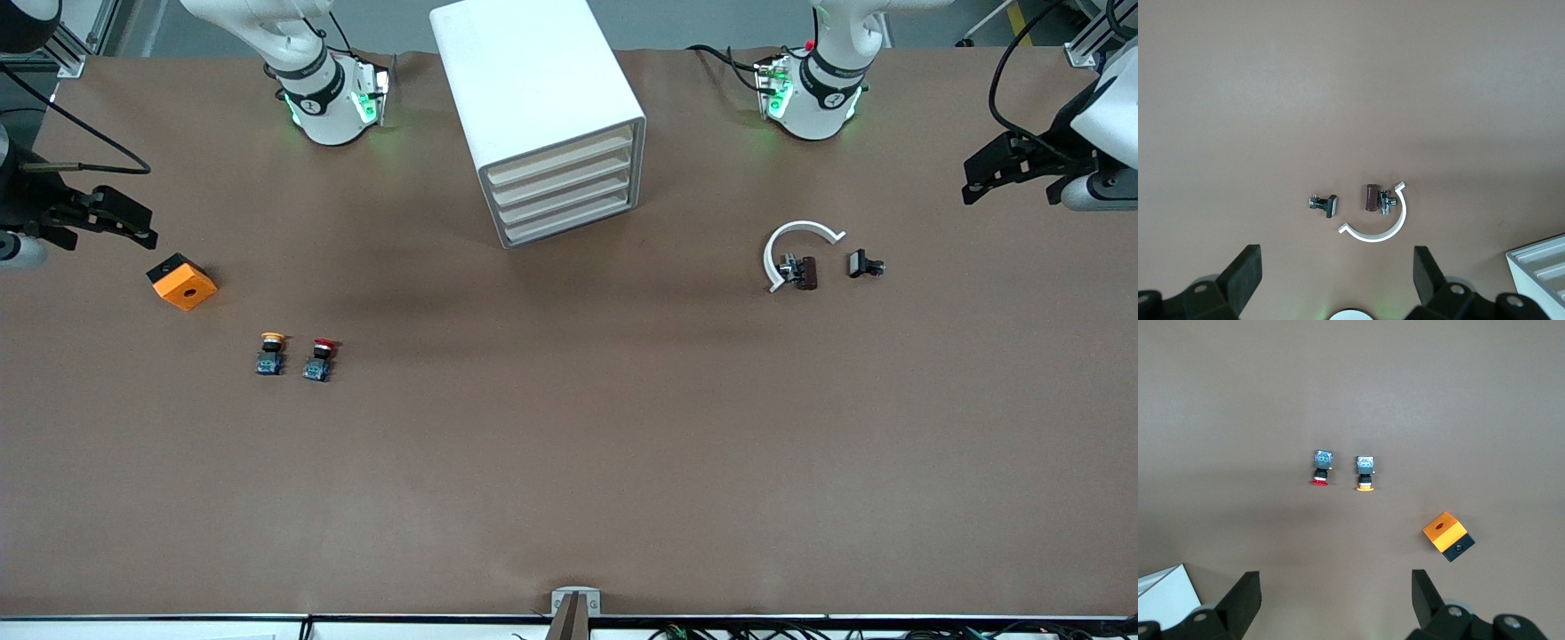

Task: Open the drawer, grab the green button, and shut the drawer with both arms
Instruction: 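Move the left gripper toward the white drawer cabinet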

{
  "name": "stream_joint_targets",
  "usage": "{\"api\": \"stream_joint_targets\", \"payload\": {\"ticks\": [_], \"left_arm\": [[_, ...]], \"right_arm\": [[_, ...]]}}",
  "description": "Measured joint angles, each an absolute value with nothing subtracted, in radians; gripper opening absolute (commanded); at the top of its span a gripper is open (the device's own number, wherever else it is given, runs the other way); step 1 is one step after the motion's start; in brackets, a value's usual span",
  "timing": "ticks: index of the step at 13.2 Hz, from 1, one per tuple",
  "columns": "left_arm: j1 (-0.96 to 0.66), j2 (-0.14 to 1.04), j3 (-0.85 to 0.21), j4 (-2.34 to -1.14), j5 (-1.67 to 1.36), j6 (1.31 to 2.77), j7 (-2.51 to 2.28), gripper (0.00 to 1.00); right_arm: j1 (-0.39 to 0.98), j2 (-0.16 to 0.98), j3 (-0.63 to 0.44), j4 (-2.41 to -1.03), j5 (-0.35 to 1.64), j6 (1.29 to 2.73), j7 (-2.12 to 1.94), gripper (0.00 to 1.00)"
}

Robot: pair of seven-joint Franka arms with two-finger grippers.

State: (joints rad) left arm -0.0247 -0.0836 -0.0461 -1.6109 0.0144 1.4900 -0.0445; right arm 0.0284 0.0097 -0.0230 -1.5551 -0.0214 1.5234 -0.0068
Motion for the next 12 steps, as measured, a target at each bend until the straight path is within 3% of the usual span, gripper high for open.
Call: {"api": "stream_joint_targets", "payload": {"ticks": [7,12], "left_arm": [[-0.025,-0.06,-0.046,-1.61,0.019,1.49,-0.044,1.0],[-0.028,0.032,-0.047,-1.61,0.019,1.493,-0.044,1.0]], "right_arm": [[0.03,0.018,-0.022,-1.555,-0.021,1.561,-0.007,1.0],[0.031,0.02,-0.022,-1.555,-0.021,1.563,-0.007,1.0]]}}
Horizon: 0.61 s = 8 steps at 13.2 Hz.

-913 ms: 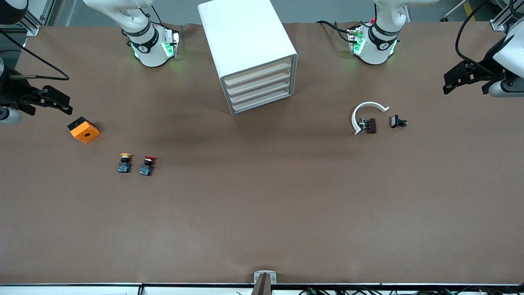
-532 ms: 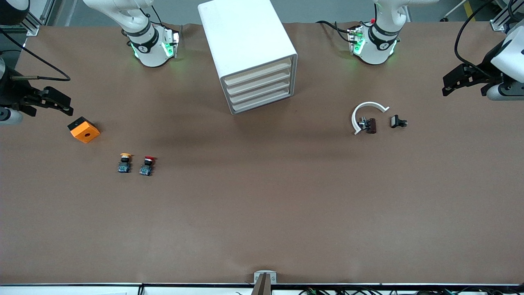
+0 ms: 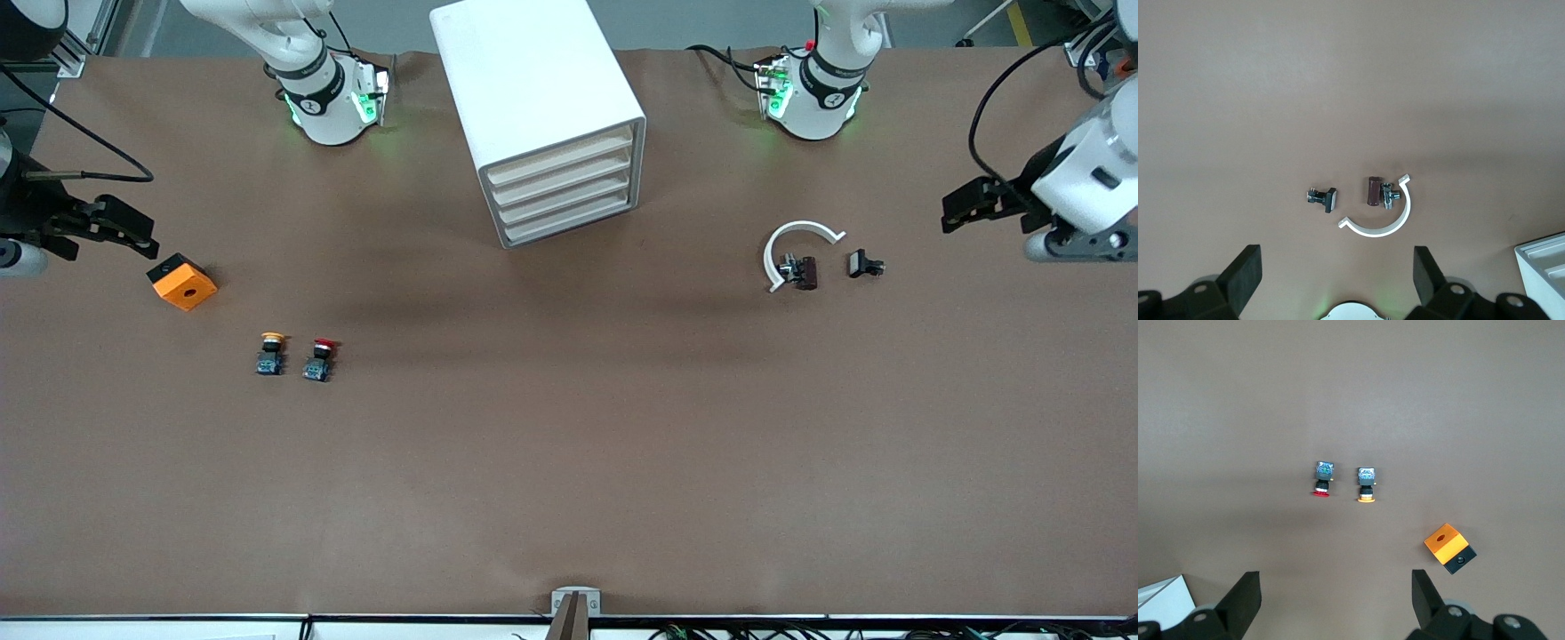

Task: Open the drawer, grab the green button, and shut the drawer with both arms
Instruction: 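Move the left gripper toward the white drawer cabinet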

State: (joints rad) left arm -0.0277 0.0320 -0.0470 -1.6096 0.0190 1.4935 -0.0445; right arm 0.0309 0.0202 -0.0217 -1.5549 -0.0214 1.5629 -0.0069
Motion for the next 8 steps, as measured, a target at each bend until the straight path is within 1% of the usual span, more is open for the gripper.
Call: {"api": "stream_joint_targets", "payload": {"ticks": [4,8], "left_arm": [[-0.036,0.124,-0.056,-1.61,0.019,1.536,-0.096,1.0],[-0.065,0.235,-0.101,-1.61,0.018,1.613,-0.33,1.0]], "right_arm": [[0.034,0.026,-0.021,-1.555,-0.021,1.563,-0.007,1.0],[0.038,0.03,-0.02,-1.555,-0.021,1.564,-0.007,1.0]]}}
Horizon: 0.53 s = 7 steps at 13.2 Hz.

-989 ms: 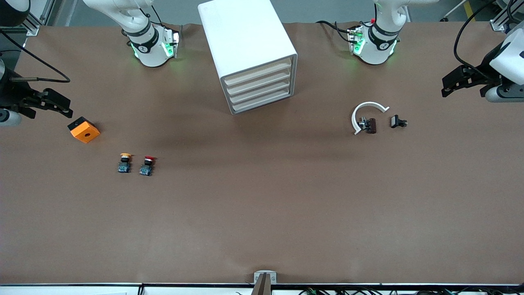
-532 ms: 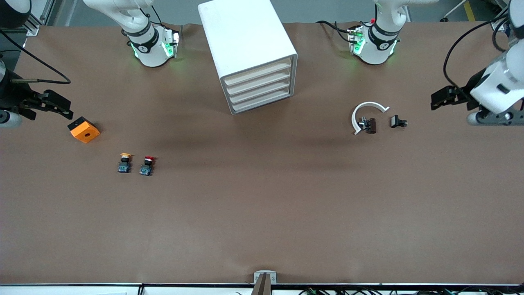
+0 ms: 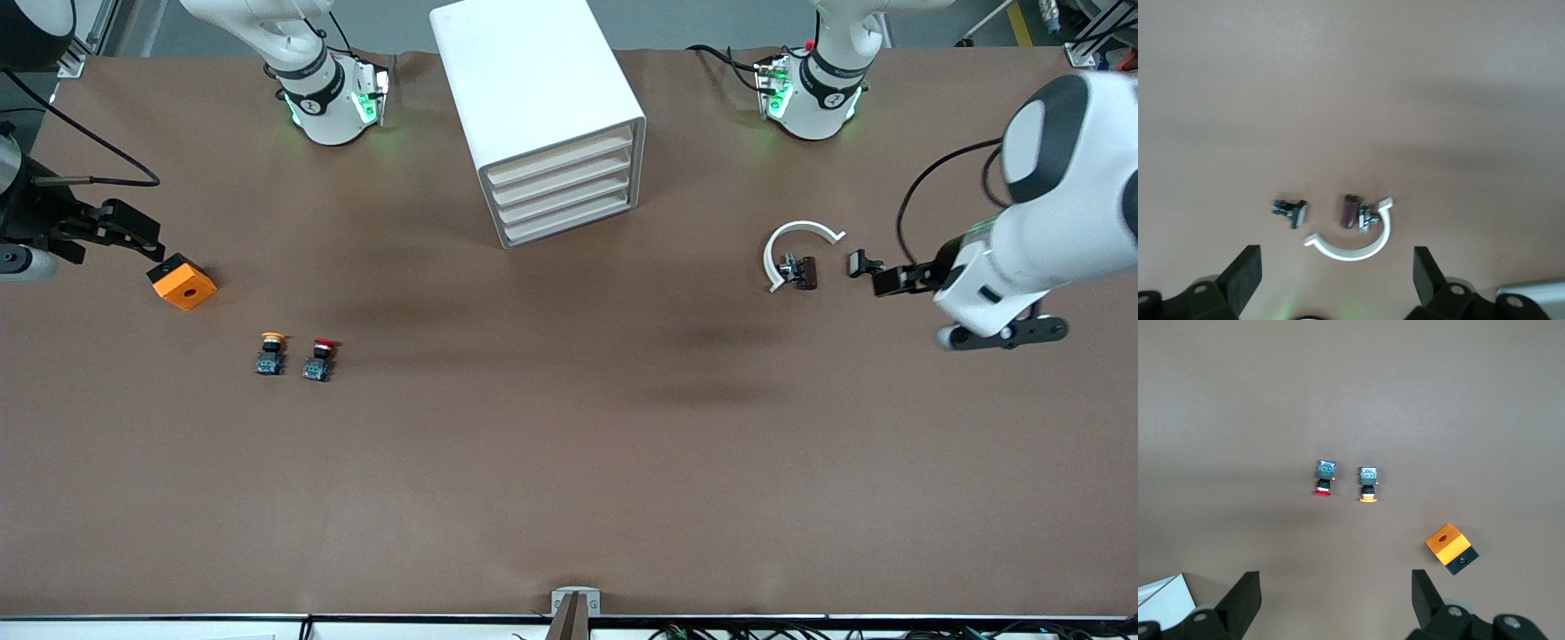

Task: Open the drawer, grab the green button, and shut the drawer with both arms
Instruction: 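Move the left gripper toward the white drawer cabinet, then hook the left gripper on the drawer front and pull it open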

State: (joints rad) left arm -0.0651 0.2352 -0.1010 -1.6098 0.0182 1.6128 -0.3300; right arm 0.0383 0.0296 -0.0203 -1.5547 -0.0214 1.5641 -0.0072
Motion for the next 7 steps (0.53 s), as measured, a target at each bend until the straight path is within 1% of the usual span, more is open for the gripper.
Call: {"api": "stream_joint_targets", "payload": {"ticks": [7], "left_arm": [[-0.266,0.444,-0.112,-1.605,-0.021,1.649,-0.954,1.0]], "right_arm": [[0.092,0.033,-0.017,-1.554,-0.021,1.617,-0.008,1.0]]}}
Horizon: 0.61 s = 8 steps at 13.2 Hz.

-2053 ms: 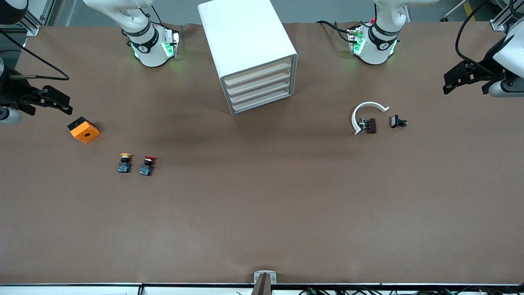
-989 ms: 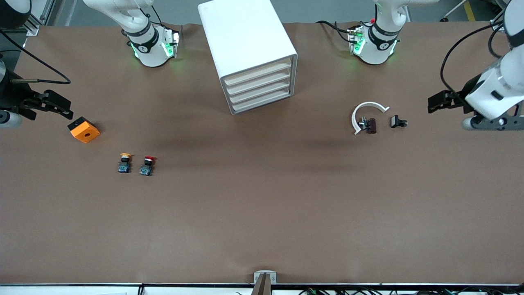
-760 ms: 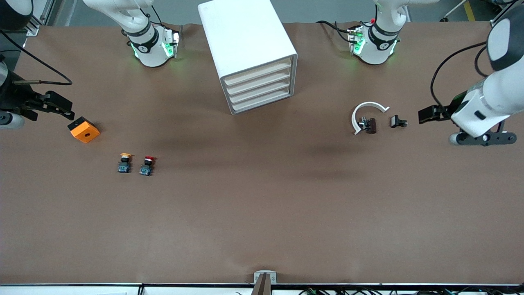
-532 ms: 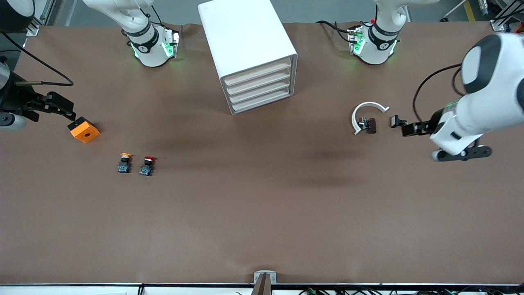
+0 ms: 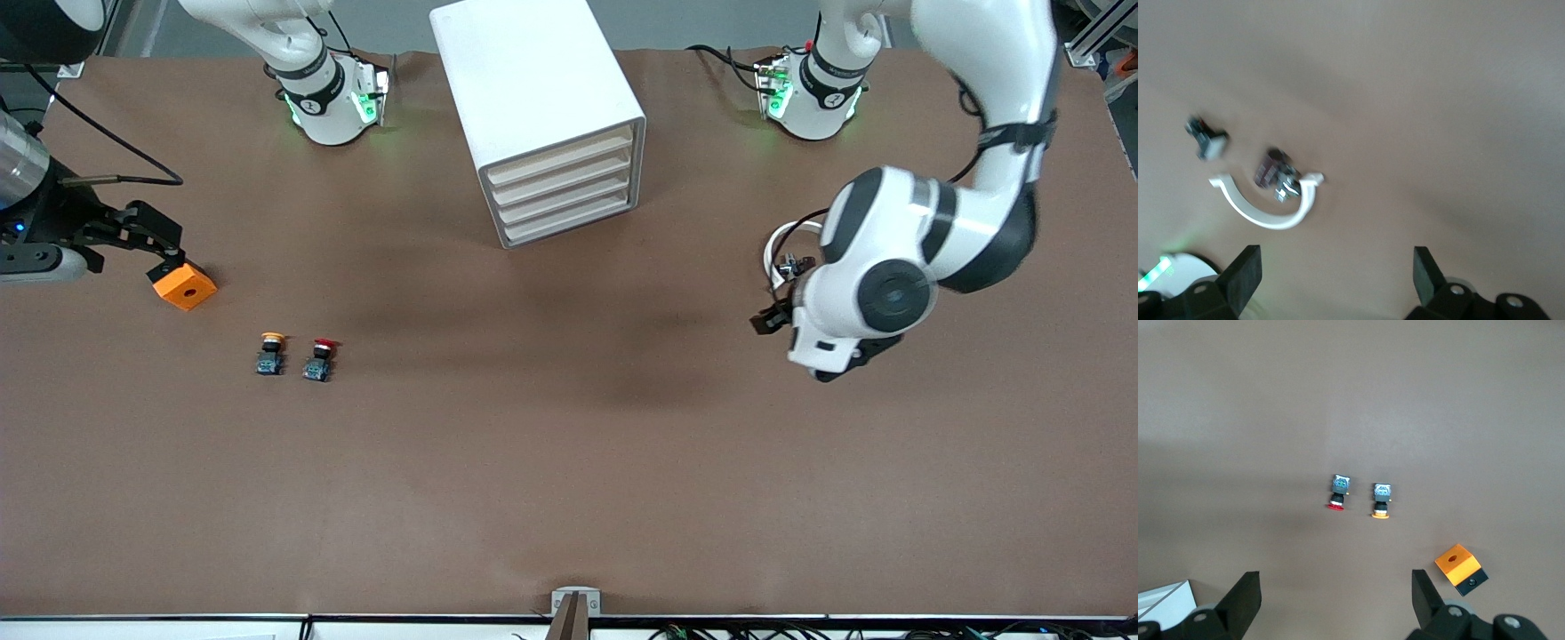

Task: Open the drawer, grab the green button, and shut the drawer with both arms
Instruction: 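Hook the left gripper on the drawer front and pull it open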

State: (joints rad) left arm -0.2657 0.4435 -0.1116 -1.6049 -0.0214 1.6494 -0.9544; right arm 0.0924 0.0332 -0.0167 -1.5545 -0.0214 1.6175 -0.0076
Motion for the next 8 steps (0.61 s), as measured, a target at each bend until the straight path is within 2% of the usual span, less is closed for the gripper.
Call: {"api": "stream_joint_targets", "payload": {"ticks": [4,8], "left_arm": [[-0.317,0.567,-0.112,-1.54,-0.141,1.654,-1.282,1.0],[-0.329,0.621,-0.113,-1.527,-0.245,1.619,-1.547,1.0]], "right_arm": [[0.119,0.039,-0.016,-1.554,-0.021,1.628,-0.008,1.0],[0.157,0.042,-0.015,-1.554,-0.021,1.661,-0.007,1.0]]}}
